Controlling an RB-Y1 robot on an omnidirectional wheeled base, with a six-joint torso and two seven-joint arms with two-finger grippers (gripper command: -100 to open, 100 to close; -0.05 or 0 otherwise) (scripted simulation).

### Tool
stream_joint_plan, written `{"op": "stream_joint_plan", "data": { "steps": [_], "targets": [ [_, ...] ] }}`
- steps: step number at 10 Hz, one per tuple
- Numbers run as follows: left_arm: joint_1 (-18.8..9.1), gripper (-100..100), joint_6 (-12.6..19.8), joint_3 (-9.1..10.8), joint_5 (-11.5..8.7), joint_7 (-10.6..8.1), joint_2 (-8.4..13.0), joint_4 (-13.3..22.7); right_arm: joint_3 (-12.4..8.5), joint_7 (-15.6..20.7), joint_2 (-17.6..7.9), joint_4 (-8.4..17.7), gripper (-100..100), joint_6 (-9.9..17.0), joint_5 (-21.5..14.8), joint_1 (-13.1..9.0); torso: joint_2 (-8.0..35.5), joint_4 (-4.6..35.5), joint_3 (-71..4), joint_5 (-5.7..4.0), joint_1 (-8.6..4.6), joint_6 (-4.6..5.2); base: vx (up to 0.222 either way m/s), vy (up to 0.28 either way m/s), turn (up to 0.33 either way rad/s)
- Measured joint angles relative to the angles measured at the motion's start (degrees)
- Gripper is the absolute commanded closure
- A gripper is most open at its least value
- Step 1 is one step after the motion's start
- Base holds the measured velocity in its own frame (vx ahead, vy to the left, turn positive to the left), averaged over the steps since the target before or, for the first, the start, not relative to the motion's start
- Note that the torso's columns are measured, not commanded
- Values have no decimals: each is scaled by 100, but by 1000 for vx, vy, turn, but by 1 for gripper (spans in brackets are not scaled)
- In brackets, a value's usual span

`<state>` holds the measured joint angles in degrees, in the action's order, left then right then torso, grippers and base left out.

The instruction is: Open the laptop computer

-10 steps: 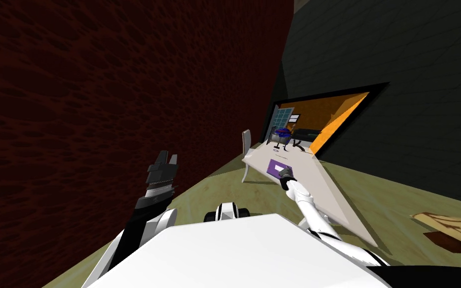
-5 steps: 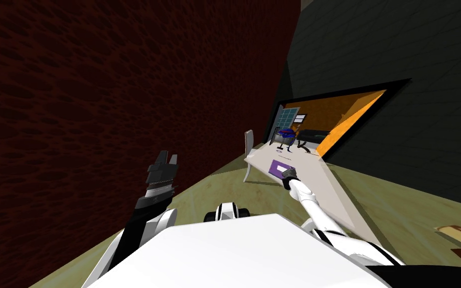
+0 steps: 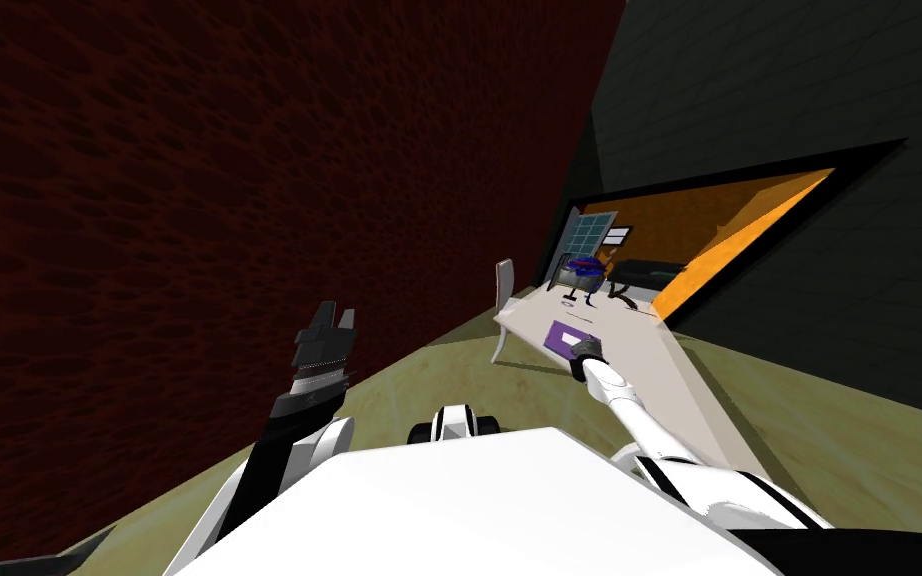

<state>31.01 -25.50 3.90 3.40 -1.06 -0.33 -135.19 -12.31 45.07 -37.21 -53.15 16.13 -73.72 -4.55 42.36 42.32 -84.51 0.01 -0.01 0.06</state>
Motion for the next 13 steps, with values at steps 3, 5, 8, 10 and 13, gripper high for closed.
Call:
{"op": "stream_joint_plan", "data": {
  "steps": [3,5,8,10,13],
  "targets": [
    [-1,0,0,-1,0,0,0,0,412,-528,-398,267,-100,400,61,54,1,-1,-1,3,9,-5,-79,39,173],
    [1,0,0,0,0,0,0,0,646,-704,-630,273,-100,640,205,85,-23,-8,-15,-5,-12,-6,-6,-6,-19],
    [0,0,0,0,0,0,0,0,932,-811,-966,355,-100,996,361,128,11,3,6,6,18,-3,-76,42,170],
    [1,0,0,0,0,0,0,0,1210,-980,-1198,558,-100,1190,184,43,-20,-7,-13,-6,-11,-5,-10,-3,-14],
    [1,0,0,1,0,0,1,0,1297,-1393,-1220,778,-100,1206,106,-5,-13,-5,-10,-1,1,-7,4,-7,1]
  ]
}}
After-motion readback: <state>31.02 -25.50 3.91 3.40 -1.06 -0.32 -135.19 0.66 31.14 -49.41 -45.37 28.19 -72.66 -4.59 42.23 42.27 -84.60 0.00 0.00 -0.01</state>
